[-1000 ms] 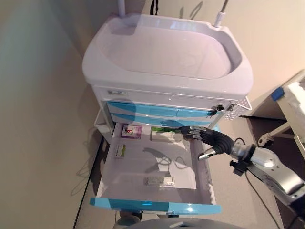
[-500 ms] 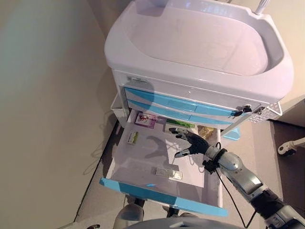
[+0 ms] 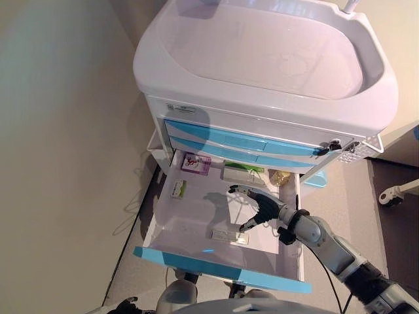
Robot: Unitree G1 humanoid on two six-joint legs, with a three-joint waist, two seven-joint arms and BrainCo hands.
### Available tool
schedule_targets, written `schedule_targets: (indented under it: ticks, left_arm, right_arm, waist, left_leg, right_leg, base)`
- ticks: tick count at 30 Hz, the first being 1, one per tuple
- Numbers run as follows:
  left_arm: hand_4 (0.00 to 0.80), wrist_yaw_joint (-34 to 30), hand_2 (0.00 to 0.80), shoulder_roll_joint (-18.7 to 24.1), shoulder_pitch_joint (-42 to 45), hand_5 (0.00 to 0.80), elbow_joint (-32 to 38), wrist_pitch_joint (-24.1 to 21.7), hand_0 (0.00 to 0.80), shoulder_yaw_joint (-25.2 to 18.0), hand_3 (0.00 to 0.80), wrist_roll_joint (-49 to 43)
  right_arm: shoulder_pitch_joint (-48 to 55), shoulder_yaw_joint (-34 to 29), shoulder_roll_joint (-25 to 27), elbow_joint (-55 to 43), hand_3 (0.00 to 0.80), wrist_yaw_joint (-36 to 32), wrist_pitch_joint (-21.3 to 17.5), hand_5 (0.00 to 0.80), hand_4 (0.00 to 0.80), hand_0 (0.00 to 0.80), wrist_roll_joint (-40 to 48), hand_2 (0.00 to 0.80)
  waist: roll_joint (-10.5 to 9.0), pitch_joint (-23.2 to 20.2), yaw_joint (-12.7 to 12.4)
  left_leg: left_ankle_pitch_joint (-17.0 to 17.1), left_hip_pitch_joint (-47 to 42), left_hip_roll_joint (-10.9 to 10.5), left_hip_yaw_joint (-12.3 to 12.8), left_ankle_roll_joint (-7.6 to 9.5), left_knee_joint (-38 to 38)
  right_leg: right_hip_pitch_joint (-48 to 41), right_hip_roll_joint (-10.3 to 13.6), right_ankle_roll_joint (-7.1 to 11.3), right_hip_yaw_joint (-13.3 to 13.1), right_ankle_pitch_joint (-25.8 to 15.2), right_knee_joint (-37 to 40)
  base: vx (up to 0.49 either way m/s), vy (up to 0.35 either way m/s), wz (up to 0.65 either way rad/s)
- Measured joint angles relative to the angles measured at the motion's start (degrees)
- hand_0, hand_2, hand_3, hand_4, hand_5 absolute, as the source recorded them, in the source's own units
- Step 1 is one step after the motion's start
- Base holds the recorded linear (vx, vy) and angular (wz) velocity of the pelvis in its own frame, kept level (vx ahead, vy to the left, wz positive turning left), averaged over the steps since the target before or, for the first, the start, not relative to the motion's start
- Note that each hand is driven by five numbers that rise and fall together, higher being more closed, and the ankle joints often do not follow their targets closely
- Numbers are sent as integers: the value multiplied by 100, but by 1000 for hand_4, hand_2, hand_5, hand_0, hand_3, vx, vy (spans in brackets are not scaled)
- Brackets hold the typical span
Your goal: Open the drawer and pick up the medicine
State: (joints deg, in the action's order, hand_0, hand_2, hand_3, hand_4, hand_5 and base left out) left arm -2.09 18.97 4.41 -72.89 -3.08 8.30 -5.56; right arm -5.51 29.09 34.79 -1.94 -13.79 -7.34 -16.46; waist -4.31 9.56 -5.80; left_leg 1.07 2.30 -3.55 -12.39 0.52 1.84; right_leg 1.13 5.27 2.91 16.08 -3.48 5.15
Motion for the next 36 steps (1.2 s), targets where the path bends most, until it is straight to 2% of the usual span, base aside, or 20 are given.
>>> schedule_targets:
  ticks: [8,14,22,28,36]
  left_arm:
    - [0,-2,0,-1,-4,0,-2,4,0,-8,0,-44]
    - [0,-1,0,0,-4,0,-4,12,0,-56,0,-44]
    - [0,15,0,-1,-52,0,0,32,0,-56,0,-44]
    - [0,117,0,-1,-57,0,1,53,0,-56,0,-43]
    - [0,193,0,-32,-62,0,21,51,0,-46,0,-40]
  right_arm:
    - [28,111,11,-233,0,-304,-33,0,0,0,-39,0]
    - [32,346,-7,-208,0,-363,-28,0,0,0,-148,0]
    - [127,367,-65,-121,0,-343,-20,0,0,0,-318,0]
    - [114,412,-248,393,0,-197,-3,0,0,0,-656,0]
    - [24,558,-478,1101,0,171,30,0,0,0,-1215,0]
  waist:
    - [-2,1,13]
    - [-46,27,11]
    - [-73,48,32]
    - [-107,107,60]
    - [-13,222,60]
  left_leg:
    - [-2,-3,14,49,-3,1]
    - [-5,30,58,291,-9,23]
    - [-11,34,106,437,-29,56]
    - [-16,33,136,608,-36,77]
    - [-16,29,142,756,-34,93]
  right_leg:
    - [22,-10,-3,-23,-4,0]
    - [171,-54,-31,-284,-62,0]
    - [259,-107,-63,-429,-91,1]
    - [339,-135,-65,-607,-128,1]
    - [409,-142,-58,-766,-180,1]
  base:
    - [-39,-7,-3]
    - [-59,-7,-20]
    - [-51,5,-11]
    - [-34,21,-16]
    - [-3,19,-11]
